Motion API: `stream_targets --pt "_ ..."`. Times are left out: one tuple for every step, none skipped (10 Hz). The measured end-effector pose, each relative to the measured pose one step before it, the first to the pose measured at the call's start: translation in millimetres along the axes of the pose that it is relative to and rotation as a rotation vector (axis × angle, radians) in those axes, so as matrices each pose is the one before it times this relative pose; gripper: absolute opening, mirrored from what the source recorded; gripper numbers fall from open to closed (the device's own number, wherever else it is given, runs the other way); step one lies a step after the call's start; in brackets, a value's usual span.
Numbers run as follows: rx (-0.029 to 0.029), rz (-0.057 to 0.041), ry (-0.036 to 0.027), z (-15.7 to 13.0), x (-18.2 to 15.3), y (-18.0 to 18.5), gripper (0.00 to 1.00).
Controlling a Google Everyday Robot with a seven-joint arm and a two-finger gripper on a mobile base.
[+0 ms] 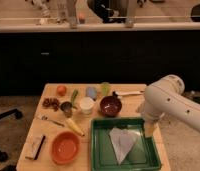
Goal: Place towel in table surface
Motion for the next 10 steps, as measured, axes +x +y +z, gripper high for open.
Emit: stream_targets --pt "-0.01458 -0.00915 -0.02577 7.36 -7.10 -0.16 0.80" --pt "-0.00728 -0.00276 -0.01653 6.38 -3.62 0.96 0.80" --pt "-0.00391 -0.00086 -0.01186 8.32 -2.13 1.50 0.80" --pt "-0.00351 0.00017 -0.00573 6.70 -1.67 0.80 0.80" --pt "-0.00671 -0.00943 -0.00681 4.67 -2.74 1.19 0.80" --pt "-0.00080 -0.00295 -0.00038 0.25 0.06 0.47 0.80" --pt "0.00039 0.00042 -0.00009 -0.14 0.17 0.09 0.80" --pt "-0.00039 -0.00070 0.00000 0.17 -0.14 -0.06 0.80" --pt "0.00018 -0.00077 -0.00013 -0.03 -0.24 -0.19 0.80" --pt "-0.00027 0.00006 -0.00168 -0.08 0.27 0.36 0.80"
